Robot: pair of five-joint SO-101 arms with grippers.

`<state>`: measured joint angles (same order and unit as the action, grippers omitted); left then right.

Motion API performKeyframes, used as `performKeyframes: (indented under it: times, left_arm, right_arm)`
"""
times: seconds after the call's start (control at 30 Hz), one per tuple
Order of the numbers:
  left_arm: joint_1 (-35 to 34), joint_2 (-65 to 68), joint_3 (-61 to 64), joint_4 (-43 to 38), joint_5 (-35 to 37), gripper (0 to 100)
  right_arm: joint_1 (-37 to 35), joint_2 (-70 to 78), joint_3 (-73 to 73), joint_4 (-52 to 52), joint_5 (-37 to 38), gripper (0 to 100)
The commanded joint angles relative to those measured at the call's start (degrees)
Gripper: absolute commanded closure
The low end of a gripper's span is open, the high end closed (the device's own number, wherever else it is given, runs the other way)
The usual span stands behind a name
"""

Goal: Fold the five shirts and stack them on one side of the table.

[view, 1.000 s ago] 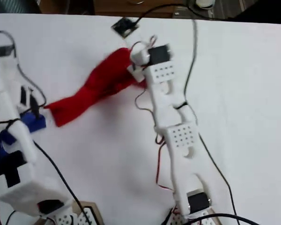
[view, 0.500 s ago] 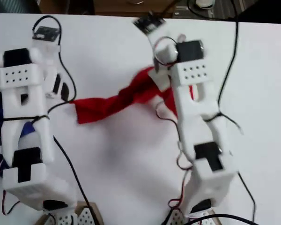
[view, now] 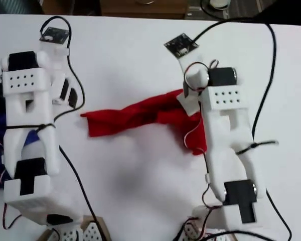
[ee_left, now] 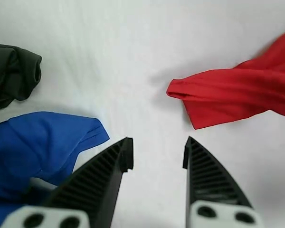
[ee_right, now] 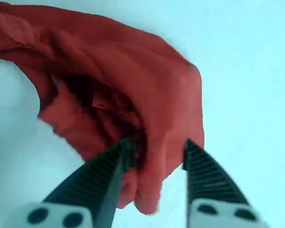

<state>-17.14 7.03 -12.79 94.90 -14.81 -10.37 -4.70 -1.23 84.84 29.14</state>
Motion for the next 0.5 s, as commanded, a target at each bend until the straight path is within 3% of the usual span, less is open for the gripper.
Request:
performKeyframes:
  times: [0.0, 0.17, 0.3, 0.47]
  left_arm:
    - [0.1, -3.0, 2.1, -1.0, -0.4, 80]
    - [0.0, -3.1, 7.4, -2.9, -2.8, 80]
    - [-0.4, -3.2, 9.7, -3.3, -8.3, 80]
    - [-6.5, -3.5, 9.5, -5.4, -8.9, 81]
  right_arm:
    - [-0.2, -6.5, 0.0, -0.9, 0.4, 64.4]
    - [-4.7, -11.2, 0.0, -0.9, 0.0, 63.7]
    - [-13.4, -9.7, 1.7, -2.3, 0.0, 63.7]
    - [-22.0, -0.7, 4.1, -9.9, -1.7, 63.7]
